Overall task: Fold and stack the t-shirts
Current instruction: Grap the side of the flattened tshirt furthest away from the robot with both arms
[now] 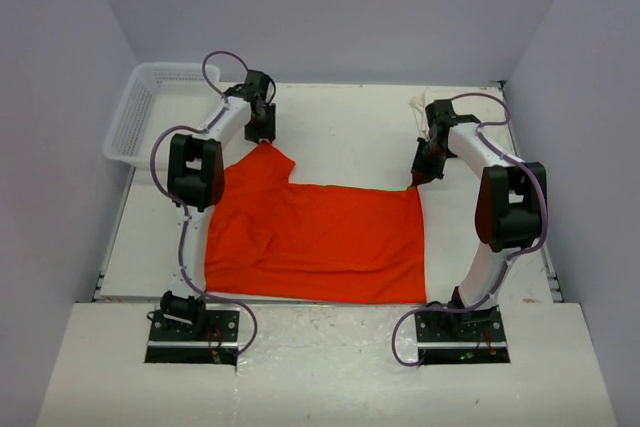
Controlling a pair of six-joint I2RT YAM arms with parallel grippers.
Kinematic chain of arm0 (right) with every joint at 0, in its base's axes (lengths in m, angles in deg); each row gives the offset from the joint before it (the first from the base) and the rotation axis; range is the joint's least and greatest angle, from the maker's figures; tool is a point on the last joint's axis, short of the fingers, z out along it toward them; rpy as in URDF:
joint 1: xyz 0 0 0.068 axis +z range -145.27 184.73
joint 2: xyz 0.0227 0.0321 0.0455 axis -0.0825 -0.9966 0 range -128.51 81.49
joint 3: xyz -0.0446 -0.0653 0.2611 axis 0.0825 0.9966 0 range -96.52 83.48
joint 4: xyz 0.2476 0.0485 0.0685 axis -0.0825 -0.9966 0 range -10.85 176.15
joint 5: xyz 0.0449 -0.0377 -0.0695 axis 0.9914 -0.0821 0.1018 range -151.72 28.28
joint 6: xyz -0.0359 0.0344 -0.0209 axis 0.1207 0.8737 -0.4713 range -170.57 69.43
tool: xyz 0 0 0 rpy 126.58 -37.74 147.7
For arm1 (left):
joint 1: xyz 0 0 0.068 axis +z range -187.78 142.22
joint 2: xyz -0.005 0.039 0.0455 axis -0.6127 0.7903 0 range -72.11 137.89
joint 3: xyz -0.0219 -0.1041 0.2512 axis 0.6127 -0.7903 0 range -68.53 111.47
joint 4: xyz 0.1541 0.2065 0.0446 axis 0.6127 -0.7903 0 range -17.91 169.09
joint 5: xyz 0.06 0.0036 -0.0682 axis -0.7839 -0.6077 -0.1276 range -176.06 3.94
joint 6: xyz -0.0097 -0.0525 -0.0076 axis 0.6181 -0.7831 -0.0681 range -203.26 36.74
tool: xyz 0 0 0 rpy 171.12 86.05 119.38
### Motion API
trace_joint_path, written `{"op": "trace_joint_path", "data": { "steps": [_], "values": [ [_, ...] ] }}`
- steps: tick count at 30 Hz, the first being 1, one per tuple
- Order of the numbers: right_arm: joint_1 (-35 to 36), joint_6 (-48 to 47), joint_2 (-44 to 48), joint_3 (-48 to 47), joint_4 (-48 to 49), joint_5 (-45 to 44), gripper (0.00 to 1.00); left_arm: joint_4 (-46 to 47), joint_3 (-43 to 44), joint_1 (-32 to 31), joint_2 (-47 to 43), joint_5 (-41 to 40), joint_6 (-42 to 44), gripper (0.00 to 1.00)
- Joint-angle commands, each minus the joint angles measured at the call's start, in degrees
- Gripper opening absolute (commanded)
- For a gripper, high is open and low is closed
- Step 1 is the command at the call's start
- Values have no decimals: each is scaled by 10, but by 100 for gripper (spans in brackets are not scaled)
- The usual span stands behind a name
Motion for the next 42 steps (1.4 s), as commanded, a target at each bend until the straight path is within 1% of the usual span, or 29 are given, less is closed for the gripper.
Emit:
{"op": "trace_joint_path", "data": {
  "steps": [1,3,6,14,17,20,21,22,23,26,27,31,34,38,42],
  "values": [
    [0,-3,11,-11,4,12,0,-12,16,-12,-2,-15,12,45],
    [1,-2,11,-10,4,13,0,-12,13,-12,-5,-22,11,43],
    [1,-3,10,-6,6,15,0,-11,9,-12,-10,-30,10,36],
    [0,-6,10,-5,4,14,0,-17,7,-12,-17,-46,11,36],
    [1,-7,9,-8,3,15,0,-16,2,-12,-18,-58,13,29],
    [1,-8,9,-7,2,15,0,-15,6,-12,-18,-66,13,18],
    [1,-7,9,-7,1,15,0,-13,7,-12,-22,-68,13,8],
    [1,-7,9,-7,1,13,0,-7,7,-12,-24,-72,13,1],
    [1,-6,9,-8,1,10,0,-3,6,-12,-28,-73,12,0],
    [0,-5,11,-15,1,3,0,14,-5,-12,-48,-83,5,0],
    [1,-4,11,-17,3,-2,0,25,-11,-13,-67,-86,3,0],
    [1,-7,-7,-54,6,-39,0,40,-35,-15,-120,-129,-4,0],
    [0,-12,-35,-90,-4,-55,0,30,-24,-15,-142,-159,-2,0],
    [1,-17,-58,-125,-5,-55,0,27,-8,-15,-164,-160,3,0],
    [1,-25,-74,-157,-12,-48,0,-6,38,-15,-152,-160,8,0]
  ]
}}
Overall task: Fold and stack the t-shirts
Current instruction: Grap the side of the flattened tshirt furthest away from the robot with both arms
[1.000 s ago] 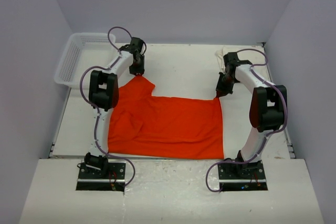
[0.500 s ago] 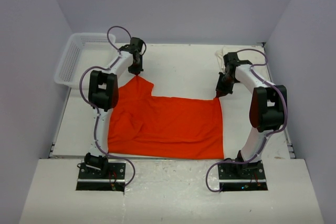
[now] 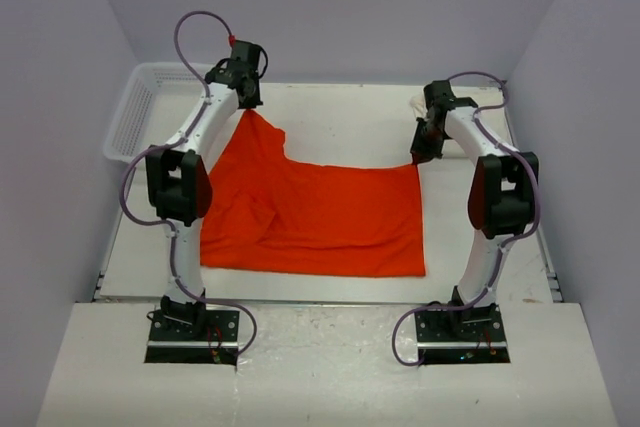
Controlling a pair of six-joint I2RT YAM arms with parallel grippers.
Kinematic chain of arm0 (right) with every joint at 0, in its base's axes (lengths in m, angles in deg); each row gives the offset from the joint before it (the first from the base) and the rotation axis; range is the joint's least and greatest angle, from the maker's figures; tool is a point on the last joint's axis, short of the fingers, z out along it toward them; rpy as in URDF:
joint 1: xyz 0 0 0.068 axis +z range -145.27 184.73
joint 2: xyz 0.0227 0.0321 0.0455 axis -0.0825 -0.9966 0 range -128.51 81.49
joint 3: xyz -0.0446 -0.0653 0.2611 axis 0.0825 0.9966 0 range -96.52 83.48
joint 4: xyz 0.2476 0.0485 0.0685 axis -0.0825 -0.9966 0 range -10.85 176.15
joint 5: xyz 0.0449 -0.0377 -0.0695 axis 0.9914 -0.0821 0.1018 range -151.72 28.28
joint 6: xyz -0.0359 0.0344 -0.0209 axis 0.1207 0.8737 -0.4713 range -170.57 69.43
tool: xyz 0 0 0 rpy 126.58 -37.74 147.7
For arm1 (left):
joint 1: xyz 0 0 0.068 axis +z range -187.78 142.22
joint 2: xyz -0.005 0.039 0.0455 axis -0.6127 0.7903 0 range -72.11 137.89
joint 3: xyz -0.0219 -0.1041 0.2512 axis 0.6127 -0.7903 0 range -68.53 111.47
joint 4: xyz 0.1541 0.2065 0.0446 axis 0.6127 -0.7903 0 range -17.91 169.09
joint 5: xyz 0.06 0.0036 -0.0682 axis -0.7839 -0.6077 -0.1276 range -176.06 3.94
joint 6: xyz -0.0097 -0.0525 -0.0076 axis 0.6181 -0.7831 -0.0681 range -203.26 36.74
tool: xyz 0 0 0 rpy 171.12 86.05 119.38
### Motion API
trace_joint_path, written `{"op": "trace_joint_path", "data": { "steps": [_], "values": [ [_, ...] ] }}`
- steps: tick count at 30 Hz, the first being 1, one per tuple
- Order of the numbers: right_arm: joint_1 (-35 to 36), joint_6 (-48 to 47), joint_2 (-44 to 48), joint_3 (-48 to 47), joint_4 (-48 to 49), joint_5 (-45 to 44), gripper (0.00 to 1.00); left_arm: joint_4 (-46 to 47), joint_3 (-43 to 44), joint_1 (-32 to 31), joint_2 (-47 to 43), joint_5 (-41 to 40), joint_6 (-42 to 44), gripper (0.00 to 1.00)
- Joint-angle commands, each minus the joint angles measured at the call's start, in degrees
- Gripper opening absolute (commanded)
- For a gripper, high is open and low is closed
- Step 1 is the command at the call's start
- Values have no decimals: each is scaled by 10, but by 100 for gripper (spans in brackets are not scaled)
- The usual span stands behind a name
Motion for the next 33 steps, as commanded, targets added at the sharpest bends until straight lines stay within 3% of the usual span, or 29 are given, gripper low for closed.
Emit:
{"op": "trace_joint_path", "data": {
  "steps": [1,7,14,20,33],
  "values": [
    [0,-19,-12,-50,-7,-11,0,-13,59,-3,-8,-21,12,0],
    [1,-25,-42,-99,-25,-15,0,-43,107,-3,16,-31,26,0],
    [0,-18,-28,-71,-17,-25,0,-89,124,-3,37,-59,33,0],
    [1,-9,18,-21,-3,-32,0,-108,86,-3,23,-79,2,0],
    [3,1,82,51,7,-39,0,-67,-114,-4,-101,-95,-32,0]
  ]
}}
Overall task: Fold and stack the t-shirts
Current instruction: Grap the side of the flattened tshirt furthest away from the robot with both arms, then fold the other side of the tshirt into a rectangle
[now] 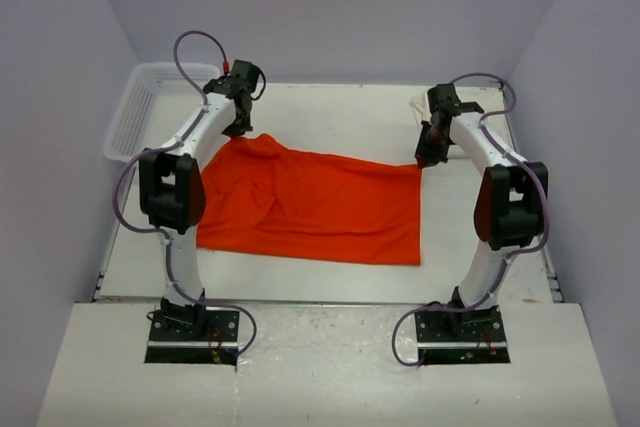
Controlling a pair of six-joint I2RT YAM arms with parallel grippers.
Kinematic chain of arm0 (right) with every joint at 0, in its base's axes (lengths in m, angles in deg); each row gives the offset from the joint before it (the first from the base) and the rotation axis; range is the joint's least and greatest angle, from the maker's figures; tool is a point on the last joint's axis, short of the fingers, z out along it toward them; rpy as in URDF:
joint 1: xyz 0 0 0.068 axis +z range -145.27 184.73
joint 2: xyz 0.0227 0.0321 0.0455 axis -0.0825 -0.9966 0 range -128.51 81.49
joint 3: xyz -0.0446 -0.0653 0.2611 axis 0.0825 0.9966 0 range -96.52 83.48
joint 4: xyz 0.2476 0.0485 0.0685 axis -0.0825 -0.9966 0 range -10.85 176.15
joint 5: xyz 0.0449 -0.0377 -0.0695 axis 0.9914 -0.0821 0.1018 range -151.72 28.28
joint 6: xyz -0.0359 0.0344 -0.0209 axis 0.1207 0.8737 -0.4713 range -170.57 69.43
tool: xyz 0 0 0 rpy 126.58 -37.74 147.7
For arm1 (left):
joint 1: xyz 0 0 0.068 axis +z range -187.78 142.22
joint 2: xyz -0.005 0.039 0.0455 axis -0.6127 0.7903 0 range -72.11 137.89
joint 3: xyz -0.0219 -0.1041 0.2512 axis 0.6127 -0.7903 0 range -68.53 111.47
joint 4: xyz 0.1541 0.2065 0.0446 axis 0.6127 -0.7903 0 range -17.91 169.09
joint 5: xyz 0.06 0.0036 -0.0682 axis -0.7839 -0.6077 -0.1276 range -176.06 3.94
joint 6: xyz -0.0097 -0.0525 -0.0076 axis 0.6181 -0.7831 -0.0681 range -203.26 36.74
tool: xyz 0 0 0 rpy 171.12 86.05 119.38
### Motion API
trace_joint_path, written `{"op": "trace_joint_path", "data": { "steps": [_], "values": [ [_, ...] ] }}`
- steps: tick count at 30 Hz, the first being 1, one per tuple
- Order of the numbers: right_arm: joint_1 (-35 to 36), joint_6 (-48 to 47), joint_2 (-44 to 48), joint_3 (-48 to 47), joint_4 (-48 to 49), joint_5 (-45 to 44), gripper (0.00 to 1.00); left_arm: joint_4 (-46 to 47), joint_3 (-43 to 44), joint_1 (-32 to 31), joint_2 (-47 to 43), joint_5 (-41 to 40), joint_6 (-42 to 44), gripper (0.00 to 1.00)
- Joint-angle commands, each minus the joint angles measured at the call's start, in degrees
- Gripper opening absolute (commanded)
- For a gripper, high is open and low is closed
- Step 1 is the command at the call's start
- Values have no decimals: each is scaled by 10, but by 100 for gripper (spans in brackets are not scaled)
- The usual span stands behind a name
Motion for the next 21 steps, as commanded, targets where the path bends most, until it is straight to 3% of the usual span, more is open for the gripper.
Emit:
{"op": "trace_joint_path", "data": {
  "steps": [1,21],
  "values": [
    [4,6,35,16,7,-13,0,19,-36,-4,-73,-24,-17,0],
    [9,18,113,113,31,-22,0,60,-227,-4,-251,-31,-55,0]
  ]
}}
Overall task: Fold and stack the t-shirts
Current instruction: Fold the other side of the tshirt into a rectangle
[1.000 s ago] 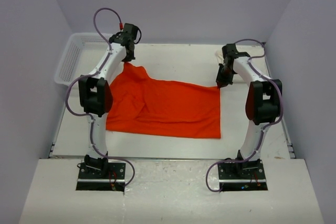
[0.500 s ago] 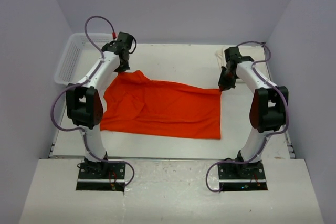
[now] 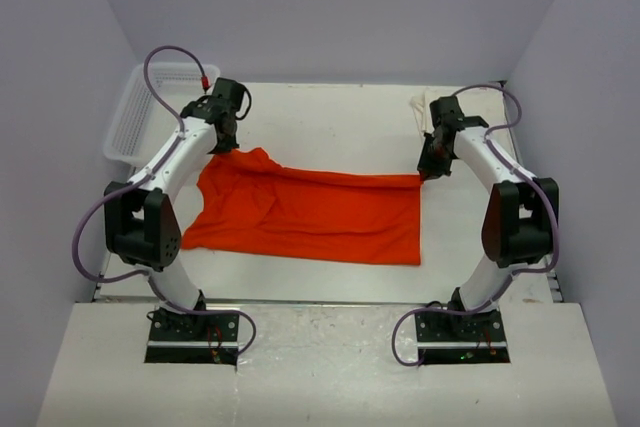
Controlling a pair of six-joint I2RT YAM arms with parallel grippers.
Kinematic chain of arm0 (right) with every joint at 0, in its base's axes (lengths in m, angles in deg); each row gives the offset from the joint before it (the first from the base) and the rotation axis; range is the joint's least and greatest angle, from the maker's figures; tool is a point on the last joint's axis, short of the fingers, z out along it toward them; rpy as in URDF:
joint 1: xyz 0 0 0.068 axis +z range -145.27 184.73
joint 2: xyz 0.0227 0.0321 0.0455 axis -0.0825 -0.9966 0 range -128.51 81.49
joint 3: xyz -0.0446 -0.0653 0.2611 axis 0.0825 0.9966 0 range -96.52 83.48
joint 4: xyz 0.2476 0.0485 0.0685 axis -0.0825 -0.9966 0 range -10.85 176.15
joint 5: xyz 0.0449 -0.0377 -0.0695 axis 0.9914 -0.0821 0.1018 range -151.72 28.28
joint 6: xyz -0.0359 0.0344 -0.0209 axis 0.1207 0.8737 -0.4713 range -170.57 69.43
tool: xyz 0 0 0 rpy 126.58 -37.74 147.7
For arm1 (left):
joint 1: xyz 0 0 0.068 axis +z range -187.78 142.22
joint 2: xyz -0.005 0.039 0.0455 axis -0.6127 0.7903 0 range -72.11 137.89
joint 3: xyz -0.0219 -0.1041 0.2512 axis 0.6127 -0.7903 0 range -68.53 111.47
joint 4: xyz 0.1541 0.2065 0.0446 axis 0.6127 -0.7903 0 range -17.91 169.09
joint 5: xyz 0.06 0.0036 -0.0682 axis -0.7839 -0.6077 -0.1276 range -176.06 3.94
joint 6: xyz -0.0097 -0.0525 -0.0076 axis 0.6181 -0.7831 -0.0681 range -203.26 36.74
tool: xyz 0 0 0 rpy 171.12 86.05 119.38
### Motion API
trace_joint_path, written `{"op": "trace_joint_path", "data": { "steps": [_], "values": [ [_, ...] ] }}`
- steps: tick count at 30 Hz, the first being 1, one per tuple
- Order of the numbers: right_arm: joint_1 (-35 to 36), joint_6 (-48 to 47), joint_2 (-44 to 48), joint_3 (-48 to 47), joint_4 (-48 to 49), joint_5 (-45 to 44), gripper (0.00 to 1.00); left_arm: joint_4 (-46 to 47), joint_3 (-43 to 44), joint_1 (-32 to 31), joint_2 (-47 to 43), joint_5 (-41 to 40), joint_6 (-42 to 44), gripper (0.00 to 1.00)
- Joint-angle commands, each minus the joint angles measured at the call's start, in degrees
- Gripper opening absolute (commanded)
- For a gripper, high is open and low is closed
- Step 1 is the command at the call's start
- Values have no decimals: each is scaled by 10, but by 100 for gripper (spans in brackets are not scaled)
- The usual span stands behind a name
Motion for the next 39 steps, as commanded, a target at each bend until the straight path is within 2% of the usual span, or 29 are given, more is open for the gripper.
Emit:
{"op": "trace_joint_path", "data": {
  "steps": [1,9,21,39],
  "values": [
    [5,9,39,15,14,-15,0,28,-19,-3,-53,-9,-16,0],
    [8,10,53,40,12,-23,0,29,-53,-3,-104,-8,-14,0],
    [25,13,64,76,15,-26,0,41,-149,-3,-143,3,-15,0],
    [38,23,101,143,21,-42,0,43,-216,-3,-202,5,-16,0]
  ]
}}
